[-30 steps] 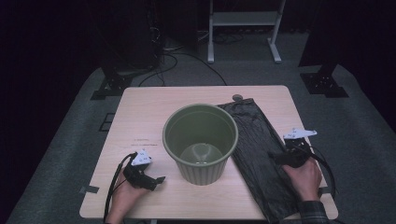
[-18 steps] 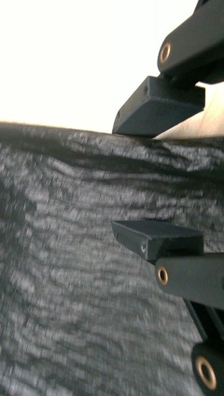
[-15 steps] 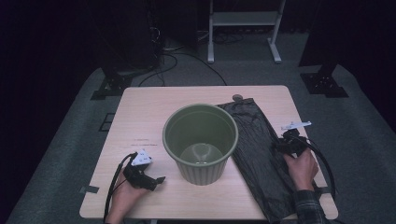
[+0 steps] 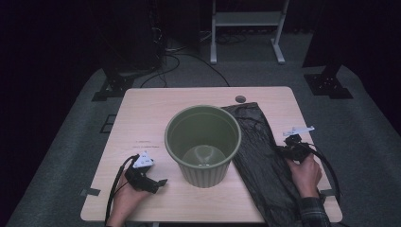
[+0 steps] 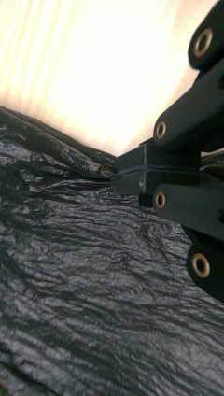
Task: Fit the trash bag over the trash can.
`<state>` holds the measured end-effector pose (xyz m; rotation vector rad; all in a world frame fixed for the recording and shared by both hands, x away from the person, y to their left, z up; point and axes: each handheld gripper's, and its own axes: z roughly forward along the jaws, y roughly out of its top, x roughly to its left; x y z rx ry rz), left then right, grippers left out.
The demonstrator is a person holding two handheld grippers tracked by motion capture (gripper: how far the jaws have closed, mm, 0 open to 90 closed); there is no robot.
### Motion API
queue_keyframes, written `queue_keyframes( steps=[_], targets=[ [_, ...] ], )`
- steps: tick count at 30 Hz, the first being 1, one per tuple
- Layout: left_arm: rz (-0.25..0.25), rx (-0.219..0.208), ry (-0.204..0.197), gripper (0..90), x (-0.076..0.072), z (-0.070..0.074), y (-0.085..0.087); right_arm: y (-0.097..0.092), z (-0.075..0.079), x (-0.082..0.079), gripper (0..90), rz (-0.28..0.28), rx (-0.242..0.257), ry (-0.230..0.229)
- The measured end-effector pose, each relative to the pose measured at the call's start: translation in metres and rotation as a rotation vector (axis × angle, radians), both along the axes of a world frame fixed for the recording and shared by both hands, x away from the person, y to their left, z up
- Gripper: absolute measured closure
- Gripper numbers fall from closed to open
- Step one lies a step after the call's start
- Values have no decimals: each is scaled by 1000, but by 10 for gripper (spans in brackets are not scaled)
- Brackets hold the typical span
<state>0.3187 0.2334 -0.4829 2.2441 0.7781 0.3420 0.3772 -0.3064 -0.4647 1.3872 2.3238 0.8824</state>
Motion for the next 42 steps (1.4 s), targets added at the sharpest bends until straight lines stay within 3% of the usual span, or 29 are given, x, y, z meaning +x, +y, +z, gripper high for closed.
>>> queue_keyframes(
  steps=[5, 7, 11, 12, 13, 14, 15, 16, 17, 18, 19, 29, 42],
  targets=[
    [-1, 0, 0, 0, 0, 0, 0, 5, -2, -22, 894, 36, 33, 17],
    [-2, 0, 0, 0, 0, 0, 0, 14, -2, -35, 894, 71, 20, 26],
    [-3, -1, 0, 0, 0, 0, 0, 20, -1, -43, 888, 93, 11, 24],
    [-3, -1, 0, 0, 0, 0, 0, 21, -2, -44, 807, 89, 11, 17],
    [-4, -1, 0, 0, 0, 0, 0, 20, -2, -43, 732, 81, 15, 16],
    [-4, -1, 0, 0, 0, 0, 0, 20, -2, -43, 732, 81, 15, 16],
    [-5, -1, 0, 0, 0, 0, 0, 18, -2, -41, 588, 61, 33, 24],
    [-5, -1, 0, 0, 0, 0, 0, 18, -2, -41, 588, 61, 33, 24],
    [-5, -1, 0, 0, 0, 0, 0, 18, -3, -40, 472, 60, 51, 21],
    [-5, -1, 0, 0, 0, 0, 0, 18, -3, -40, 472, 60, 51, 21],
    [-5, -1, 0, 0, 0, 0, 0, 19, -4, -39, 405, 63, 65, 27],
    [-5, -1, -1, 0, 0, 0, 0, 29, -7, -38, 288, 114, 153, 47],
    [-9, -1, -1, 0, 0, 0, 0, 67, -9, -37, 167, 187, 144, 36]
  ],
)
